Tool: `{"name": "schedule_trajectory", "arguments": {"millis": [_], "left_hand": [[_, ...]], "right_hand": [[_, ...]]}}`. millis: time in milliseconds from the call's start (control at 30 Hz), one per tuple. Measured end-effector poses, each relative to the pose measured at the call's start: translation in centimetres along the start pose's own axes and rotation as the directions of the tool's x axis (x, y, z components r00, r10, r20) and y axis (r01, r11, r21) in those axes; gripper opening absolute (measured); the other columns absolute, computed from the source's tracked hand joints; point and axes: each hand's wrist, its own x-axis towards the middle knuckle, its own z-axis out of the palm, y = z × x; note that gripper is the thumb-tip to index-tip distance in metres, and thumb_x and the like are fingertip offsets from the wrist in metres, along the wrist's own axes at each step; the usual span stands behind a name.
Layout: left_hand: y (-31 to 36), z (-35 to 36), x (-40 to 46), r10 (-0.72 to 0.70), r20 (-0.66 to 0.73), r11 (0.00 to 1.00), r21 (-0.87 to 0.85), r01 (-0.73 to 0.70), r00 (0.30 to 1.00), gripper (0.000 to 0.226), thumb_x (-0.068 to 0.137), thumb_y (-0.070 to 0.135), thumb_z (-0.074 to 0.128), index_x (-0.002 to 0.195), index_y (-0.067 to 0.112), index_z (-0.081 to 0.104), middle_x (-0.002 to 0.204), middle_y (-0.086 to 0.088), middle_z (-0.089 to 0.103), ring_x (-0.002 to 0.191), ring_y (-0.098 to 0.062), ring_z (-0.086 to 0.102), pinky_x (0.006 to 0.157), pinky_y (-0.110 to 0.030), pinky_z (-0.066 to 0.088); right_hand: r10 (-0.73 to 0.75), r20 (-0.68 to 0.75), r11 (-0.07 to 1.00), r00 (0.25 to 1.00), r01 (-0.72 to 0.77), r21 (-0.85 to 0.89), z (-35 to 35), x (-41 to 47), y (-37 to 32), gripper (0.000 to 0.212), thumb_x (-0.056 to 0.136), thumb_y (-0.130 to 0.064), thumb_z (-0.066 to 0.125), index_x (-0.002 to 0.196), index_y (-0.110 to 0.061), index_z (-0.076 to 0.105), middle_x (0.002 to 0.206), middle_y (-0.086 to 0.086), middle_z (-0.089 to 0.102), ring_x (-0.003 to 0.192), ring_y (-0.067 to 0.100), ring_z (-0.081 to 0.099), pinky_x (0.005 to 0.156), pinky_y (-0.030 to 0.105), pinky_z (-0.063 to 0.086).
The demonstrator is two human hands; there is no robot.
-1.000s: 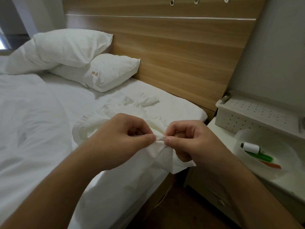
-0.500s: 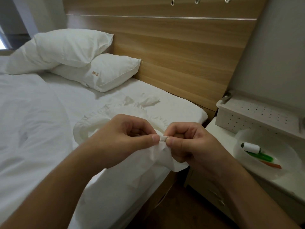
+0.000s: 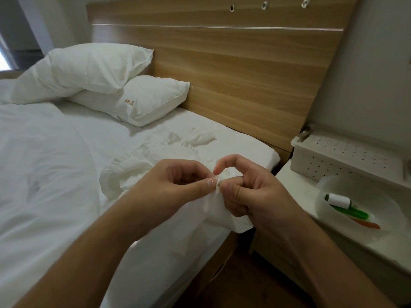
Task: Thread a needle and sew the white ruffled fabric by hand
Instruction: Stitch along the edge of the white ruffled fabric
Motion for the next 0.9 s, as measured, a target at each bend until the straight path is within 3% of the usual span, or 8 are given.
{"name": "schedule_trajectory", "arguments": {"millis": [100,200,300,500,600,767,900], "left_hand": [[-0.1,0.1,0.0,0.005,0.019,1.0,0.028,-0.006,1.0,0.018,0.093,0.034,0.075,0.099,0.019,0.083,0.098,-0.019,0.077,0.101,-0.044,0.072,0.097,-0.061,0.056],[0.1,0.0,-0.1,-0.004,0.003,1.0,0.02,0.004,1.0,0.013,0.098,0.027,0.073,0.094,0.019,0.082,0.092,-0.015,0.076,0.087,-0.024,0.072,0.083,-0.041,0.057],[0.2,-0.1,-0.1,-0.012,-0.008,1.0,-0.026,0.012,1.0,0.015,0.098,0.022,0.069,0.091,0.017,0.081,0.087,-0.008,0.076,0.082,-0.015,0.07,0.077,-0.026,0.056],[-0.1,-0.4,0.0,-0.03,-0.036,0.997,-0.067,0.027,0.999,0.015,0.101,0.021,0.068,0.093,0.016,0.079,0.091,-0.012,0.072,0.085,-0.019,0.066,0.081,-0.037,0.052],[0.0,-0.1,0.0,-0.034,-0.015,0.997,-0.066,0.033,0.999,0.014,0.102,0.023,0.069,0.093,0.018,0.079,0.091,-0.012,0.072,0.085,-0.02,0.066,0.082,-0.039,0.052],[0.0,0.5,0.1,-0.031,-0.023,0.999,-0.042,0.031,0.999,0.017,0.1,0.031,0.069,0.095,0.018,0.079,0.098,-0.025,0.072,0.086,-0.025,0.066,0.082,-0.042,0.052],[0.2,0.5,0.0,-0.05,-0.046,0.996,-0.079,0.046,0.998,0.018,0.104,0.02,0.065,0.093,0.016,0.078,0.089,-0.014,0.071,0.083,-0.021,0.065,0.079,-0.038,0.051]], "right_hand": [[-0.004,-0.019,1.0,1.0,0.004,0.008,0.3,-0.1,-0.2,0.027,0.094,-0.023,0.064,0.116,-0.008,0.058,0.056,0.002,0.039,0.052,0.013,0.034,0.05,0.026,0.033],[0.022,-0.068,1.0,0.997,-0.023,-0.007,0.0,-0.2,-0.5,0.027,0.096,-0.029,0.062,0.115,-0.009,0.06,0.061,0.008,0.051,0.053,0.018,0.042,0.05,0.028,0.036],[0.034,-0.09,0.998,0.995,-0.038,-0.047,-0.5,-0.3,-0.6,0.02,0.1,-0.023,0.063,0.105,-0.003,0.063,0.071,0.015,0.064,0.054,0.022,0.05,0.05,0.029,0.039],[0.009,-0.125,0.997,0.992,-0.019,-0.075,-0.6,-0.5,-0.3,0.015,0.097,-0.016,0.064,0.087,-0.006,0.069,0.072,0.012,0.064,0.059,0.023,0.052,0.05,0.026,0.043],[-0.036,-0.155,0.998,0.987,0.028,-0.054,-0.1,-0.4,0.0,0.016,0.098,-0.009,0.062,0.084,-0.006,0.07,0.068,0.012,0.061,0.057,0.021,0.05,0.05,0.026,0.041],[-0.096,-0.188,0.994,0.978,0.083,-0.074,0.4,-0.4,-0.1,0.014,0.094,-0.015,0.066,0.087,-0.004,0.07,0.068,0.013,0.061,0.056,0.021,0.051,0.049,0.026,0.042],[-0.057,-0.183,0.998,0.982,0.054,-0.019,0.1,-0.4,-0.4,0.012,0.097,-0.007,0.062,0.09,-0.001,0.069,0.073,0.015,0.064,0.059,0.025,0.052,0.049,0.027,0.042]]}}
